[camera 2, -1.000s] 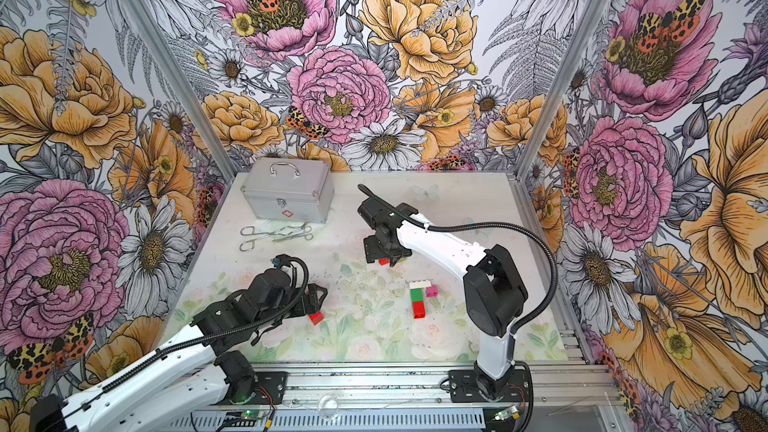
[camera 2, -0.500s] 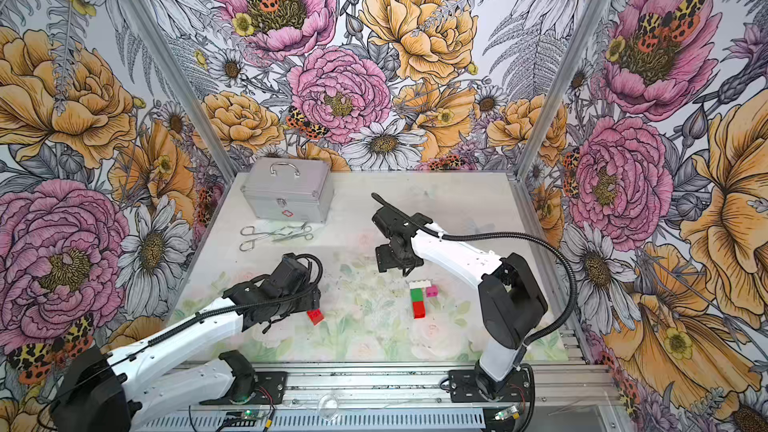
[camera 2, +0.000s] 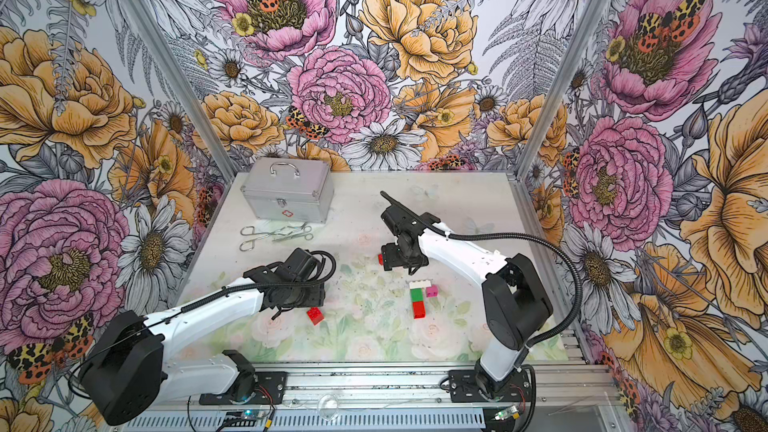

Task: Assemble the letter r with lego
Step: Move the lego brick at the center of the board.

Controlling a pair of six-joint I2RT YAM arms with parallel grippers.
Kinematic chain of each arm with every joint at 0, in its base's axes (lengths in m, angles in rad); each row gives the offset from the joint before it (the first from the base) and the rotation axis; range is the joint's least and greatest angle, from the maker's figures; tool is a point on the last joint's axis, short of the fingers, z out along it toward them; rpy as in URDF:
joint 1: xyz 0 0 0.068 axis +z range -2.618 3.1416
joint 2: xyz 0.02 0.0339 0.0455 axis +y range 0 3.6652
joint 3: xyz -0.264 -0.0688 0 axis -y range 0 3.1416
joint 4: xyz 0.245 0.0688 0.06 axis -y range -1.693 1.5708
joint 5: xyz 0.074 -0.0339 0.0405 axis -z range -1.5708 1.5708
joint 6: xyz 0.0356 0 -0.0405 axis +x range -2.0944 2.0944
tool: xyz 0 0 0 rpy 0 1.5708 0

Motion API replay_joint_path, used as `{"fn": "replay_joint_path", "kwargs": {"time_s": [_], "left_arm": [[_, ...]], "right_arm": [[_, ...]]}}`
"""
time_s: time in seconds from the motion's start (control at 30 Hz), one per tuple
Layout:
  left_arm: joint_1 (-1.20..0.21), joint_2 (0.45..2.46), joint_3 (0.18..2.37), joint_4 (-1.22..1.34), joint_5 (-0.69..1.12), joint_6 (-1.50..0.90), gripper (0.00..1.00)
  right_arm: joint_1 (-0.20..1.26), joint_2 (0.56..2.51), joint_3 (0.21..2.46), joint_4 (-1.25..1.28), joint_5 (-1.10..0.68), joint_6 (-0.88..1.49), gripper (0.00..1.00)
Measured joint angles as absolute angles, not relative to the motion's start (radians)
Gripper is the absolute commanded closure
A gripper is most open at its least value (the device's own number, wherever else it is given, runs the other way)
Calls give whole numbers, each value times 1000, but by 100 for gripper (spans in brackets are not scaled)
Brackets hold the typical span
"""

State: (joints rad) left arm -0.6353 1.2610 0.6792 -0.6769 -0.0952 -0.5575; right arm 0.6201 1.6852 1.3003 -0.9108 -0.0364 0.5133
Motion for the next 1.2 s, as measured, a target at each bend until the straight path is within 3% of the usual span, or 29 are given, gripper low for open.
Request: {"fn": "replay_joint_path", "kwargs": {"time_s": [0.5, 0.63, 0.77, 1.2], "left_arm": [[-639, 1348, 693, -678, -93, -550, 48], [-639, 1377, 724, -681, -93, -546, 63], [-639, 1425, 768, -680, -93, -542, 71], [-635, 1641, 998, -688, -93, -517, 71]], "right_arm": [[598, 1685, 1300, -903, -59, 498, 21], [594, 1685, 1298, -899, -61, 498, 21], [586, 1685, 1290, -895, -62, 495, 21], [527, 1620, 1231, -888, -62, 491, 21]]}}
